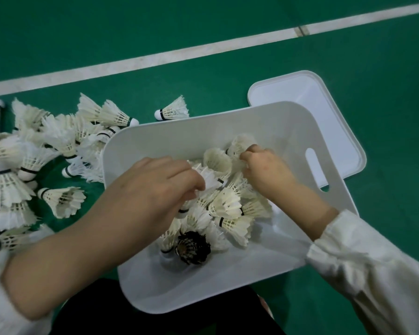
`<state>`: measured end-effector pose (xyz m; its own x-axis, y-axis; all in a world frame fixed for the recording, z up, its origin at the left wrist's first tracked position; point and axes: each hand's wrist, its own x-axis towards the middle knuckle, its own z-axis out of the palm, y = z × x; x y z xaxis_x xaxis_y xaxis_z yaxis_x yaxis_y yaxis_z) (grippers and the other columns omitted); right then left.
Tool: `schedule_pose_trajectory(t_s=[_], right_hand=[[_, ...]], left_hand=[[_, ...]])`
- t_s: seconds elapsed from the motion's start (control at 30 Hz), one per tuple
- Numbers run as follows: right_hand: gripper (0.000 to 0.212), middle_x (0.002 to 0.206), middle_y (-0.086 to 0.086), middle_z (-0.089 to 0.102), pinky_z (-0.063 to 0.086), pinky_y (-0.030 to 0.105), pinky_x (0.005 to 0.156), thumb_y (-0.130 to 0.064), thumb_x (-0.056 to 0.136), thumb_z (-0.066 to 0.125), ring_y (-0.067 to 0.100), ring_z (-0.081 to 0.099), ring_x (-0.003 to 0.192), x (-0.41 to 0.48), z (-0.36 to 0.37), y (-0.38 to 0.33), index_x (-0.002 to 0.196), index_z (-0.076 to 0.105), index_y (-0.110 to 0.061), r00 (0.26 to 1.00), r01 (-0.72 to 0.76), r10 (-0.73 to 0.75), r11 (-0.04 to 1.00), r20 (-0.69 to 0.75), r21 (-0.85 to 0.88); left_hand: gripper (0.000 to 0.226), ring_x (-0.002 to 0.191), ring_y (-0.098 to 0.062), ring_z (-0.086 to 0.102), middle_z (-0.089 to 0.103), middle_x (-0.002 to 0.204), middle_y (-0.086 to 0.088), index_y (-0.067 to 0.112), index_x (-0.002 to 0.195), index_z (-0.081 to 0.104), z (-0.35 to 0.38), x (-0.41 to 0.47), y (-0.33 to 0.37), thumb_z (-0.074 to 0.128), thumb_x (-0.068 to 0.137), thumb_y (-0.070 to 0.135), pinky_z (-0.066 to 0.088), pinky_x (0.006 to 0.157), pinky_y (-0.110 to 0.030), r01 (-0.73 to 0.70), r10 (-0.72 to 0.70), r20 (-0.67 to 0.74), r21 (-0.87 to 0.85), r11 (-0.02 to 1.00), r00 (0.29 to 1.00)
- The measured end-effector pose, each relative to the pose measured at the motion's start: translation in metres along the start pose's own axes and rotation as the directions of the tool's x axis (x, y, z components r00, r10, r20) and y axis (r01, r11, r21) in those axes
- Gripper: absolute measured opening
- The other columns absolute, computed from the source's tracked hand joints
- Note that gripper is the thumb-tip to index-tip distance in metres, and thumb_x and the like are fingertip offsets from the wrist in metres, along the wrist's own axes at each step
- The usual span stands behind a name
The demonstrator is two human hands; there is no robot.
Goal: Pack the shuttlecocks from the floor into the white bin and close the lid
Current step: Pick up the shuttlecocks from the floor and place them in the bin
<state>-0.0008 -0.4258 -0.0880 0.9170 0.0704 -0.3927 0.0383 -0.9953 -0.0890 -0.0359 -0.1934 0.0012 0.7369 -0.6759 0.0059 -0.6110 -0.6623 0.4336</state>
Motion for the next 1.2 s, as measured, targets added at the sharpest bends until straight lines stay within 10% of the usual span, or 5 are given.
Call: schedule_pose_trajectory(t_s=[0.13, 0.27, 0.63, 0.97, 1.2], right_hand=[[0.037, 0.125, -0.004, 0.05, 0.048, 0.033, 0.083, -0.016, 0.09, 0.054, 0.02, 0.059, 0.096, -0.047, -0.038, -0.018, 0.126, 0.052, -0.023, 0.985, 0.087, -0.043, 0.959, -0.168, 0.268], [0.038, 0.114, -0.014, 0.052, 0.043, 0.01, 0.07, -0.017, 0.083, 0.066, 0.005, 0.058, 0.082, -0.088, -0.054, -0.051, 0.117, 0.054, -0.029, 0.957, 0.237, -0.283, 0.643, -0.061, 0.729], [0.011, 0.095, -0.002, 0.064, 0.047, 0.034, 0.076, -0.024, 0.087, 0.061, 0.016, 0.062, 0.083, -0.082, -0.065, -0.023, 0.088, 0.068, -0.014, 0.979, 0.09, 0.009, 0.876, -0.202, 0.475], [0.038, 0.057, 0.005, 0.037, 0.024, 0.027, 0.045, -0.009, 0.09, 0.045, 0.028, 0.042, 0.059, -0.038, -0.005, 0.023, 0.053, 0.035, -0.01, 0.971, -0.235, 0.227, 0.963, 0.071, 0.128], [0.021, 0.078, 0.008, 0.056, 0.046, 0.033, 0.069, -0.018, 0.088, 0.05, 0.031, 0.056, 0.076, -0.031, 0.006, 0.025, 0.069, 0.057, -0.014, 0.957, -0.272, 0.254, 0.952, 0.138, 0.139]], left_hand=[[0.018, 0.073, -0.012, 0.051, 0.059, 0.079, 0.01, 0.022, 0.085, 0.059, 0.005, -0.002, -0.003, 0.042, 0.085, 0.027, 0.036, 0.068, -0.027, 0.003, -0.003, -0.019, -0.004, 1.0, 1.0], [0.017, 0.073, -0.015, 0.052, 0.06, 0.08, 0.005, 0.017, 0.085, 0.061, 0.009, 0.0, 0.0, 0.046, 0.085, 0.024, 0.04, 0.066, -0.028, -0.017, 0.012, -0.084, -0.06, 0.998, 0.996], [0.035, 0.101, -0.003, 0.044, 0.049, 0.112, 0.016, 0.029, 0.118, 0.053, -0.02, -0.008, -0.015, 0.044, 0.086, 0.039, 0.036, 0.086, -0.027, 0.185, -0.191, -0.084, -0.072, 0.98, 0.978], [0.005, 0.058, -0.013, 0.052, 0.052, 0.07, 0.015, 0.033, 0.08, 0.047, -0.023, -0.048, -0.075, 0.048, 0.084, 0.036, 0.051, 0.057, -0.04, 0.396, -0.387, -0.118, 0.058, 0.916, 0.914], [0.009, 0.063, -0.019, 0.054, 0.051, 0.072, 0.007, 0.027, 0.081, 0.052, -0.014, -0.051, -0.072, 0.058, 0.085, 0.022, 0.052, 0.058, -0.041, 0.332, -0.328, -0.132, 0.011, 0.943, 0.936]])
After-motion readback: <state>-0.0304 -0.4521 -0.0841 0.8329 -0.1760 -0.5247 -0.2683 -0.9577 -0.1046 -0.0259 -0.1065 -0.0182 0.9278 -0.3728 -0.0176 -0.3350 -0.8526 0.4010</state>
